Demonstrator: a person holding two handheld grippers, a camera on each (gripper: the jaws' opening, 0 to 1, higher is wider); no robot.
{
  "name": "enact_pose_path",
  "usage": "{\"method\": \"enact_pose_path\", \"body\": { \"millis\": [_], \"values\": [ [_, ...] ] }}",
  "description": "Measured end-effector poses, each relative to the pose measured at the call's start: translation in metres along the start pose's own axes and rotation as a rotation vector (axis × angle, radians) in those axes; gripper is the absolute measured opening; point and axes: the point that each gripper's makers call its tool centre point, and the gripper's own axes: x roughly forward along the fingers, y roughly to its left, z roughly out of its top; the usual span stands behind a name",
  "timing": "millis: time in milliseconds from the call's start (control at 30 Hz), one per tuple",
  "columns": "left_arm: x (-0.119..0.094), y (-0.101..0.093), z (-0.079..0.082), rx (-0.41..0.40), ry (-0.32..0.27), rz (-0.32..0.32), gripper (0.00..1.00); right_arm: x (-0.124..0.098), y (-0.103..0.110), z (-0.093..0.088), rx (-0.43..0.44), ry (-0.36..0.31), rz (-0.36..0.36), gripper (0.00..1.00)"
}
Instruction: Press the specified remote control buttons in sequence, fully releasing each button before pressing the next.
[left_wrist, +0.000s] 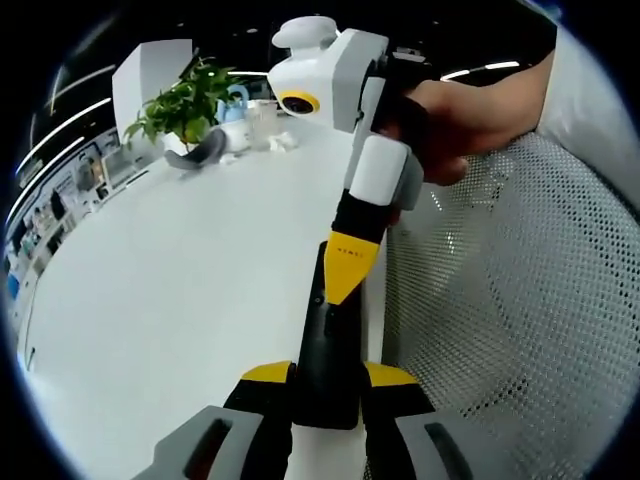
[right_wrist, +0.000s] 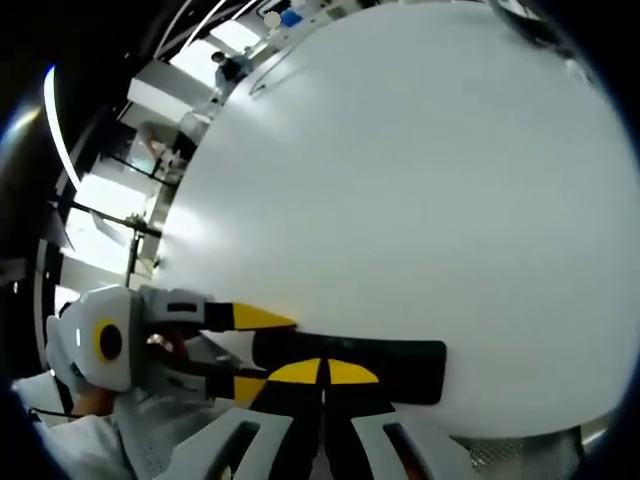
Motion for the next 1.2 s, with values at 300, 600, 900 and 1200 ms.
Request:
{"method": "enact_pose_path", "body": {
  "millis": [300,600,900,1200],
  "values": [
    [0.0001,0.0001,0.0002,0.0,0.0,0.0,0.25,0.0003,-0.0007,0.0009,-0.001,-0.005,-0.001,0.0],
    [-0.0003,-0.0002,0.0007,0.001,0.0,0.0,0.25,-0.0003,0.0001,0.0005,-0.006,-0.004,-0.001,0.0],
    [0.0002,0.0004,0.0006,0.002,0.0,0.0,0.25,-0.0002,0.0,0.0008,-0.006,-0.003,-0.001,0.0],
    [0.0006,0.0008,0.0008,0.006,0.0,0.0,0.25,-0.0001,-0.0004,0.0011,-0.012,-0.003,-0.005,0.0]
  ]
}}
